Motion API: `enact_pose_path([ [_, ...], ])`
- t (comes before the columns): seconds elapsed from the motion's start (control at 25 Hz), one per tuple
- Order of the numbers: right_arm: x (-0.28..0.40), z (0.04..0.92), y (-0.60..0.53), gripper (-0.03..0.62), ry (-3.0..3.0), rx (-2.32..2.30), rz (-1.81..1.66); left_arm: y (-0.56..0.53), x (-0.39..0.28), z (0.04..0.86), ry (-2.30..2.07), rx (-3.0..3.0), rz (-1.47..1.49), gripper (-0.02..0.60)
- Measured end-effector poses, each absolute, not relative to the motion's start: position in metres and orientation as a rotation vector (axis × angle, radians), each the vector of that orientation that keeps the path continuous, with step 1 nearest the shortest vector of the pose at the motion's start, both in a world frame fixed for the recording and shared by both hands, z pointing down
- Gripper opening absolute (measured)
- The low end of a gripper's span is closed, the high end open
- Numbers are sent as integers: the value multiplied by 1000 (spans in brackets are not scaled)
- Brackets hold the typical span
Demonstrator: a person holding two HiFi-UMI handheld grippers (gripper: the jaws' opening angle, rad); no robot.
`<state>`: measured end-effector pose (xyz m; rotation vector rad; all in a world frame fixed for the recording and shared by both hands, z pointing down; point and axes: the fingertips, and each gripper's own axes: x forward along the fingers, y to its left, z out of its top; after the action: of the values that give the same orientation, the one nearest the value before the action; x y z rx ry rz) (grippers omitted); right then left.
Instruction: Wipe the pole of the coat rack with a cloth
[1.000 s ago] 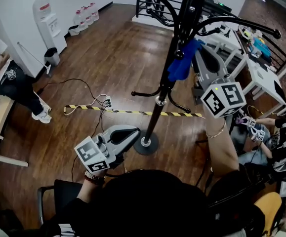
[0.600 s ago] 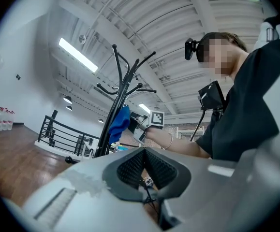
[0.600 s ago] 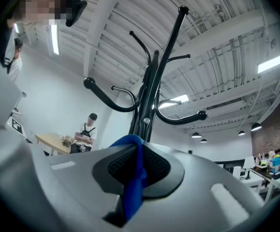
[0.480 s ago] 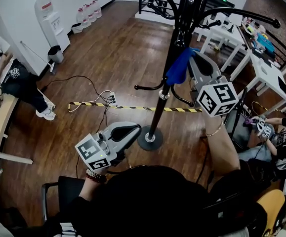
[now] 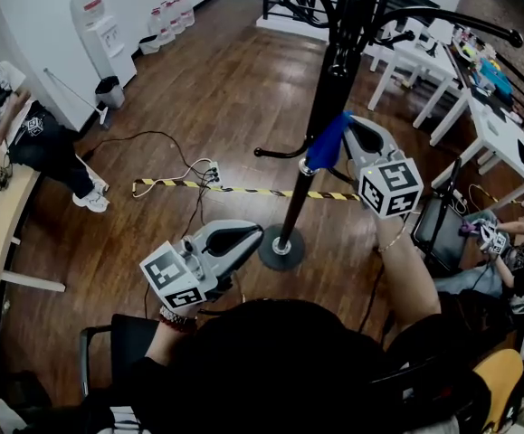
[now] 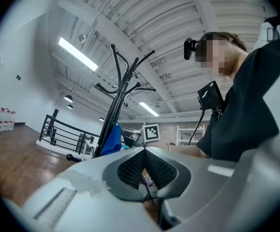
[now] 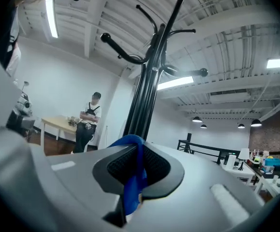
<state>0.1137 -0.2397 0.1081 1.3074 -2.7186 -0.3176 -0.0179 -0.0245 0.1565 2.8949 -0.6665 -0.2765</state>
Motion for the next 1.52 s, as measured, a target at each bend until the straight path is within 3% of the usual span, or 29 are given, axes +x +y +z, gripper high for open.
enact_pose_path([
  [0.92, 111, 203, -254, 21, -2384, 719, -119, -27, -10, 154, -586, 2851, -312, 6],
  [1.2, 93, 251, -217, 25, -2177, 358, -76, -28, -8, 164, -614, 2888, -197, 6],
  [1.52, 102, 250, -226, 23, -2087, 459, -106, -26, -8, 159, -611, 2882, -235, 6],
])
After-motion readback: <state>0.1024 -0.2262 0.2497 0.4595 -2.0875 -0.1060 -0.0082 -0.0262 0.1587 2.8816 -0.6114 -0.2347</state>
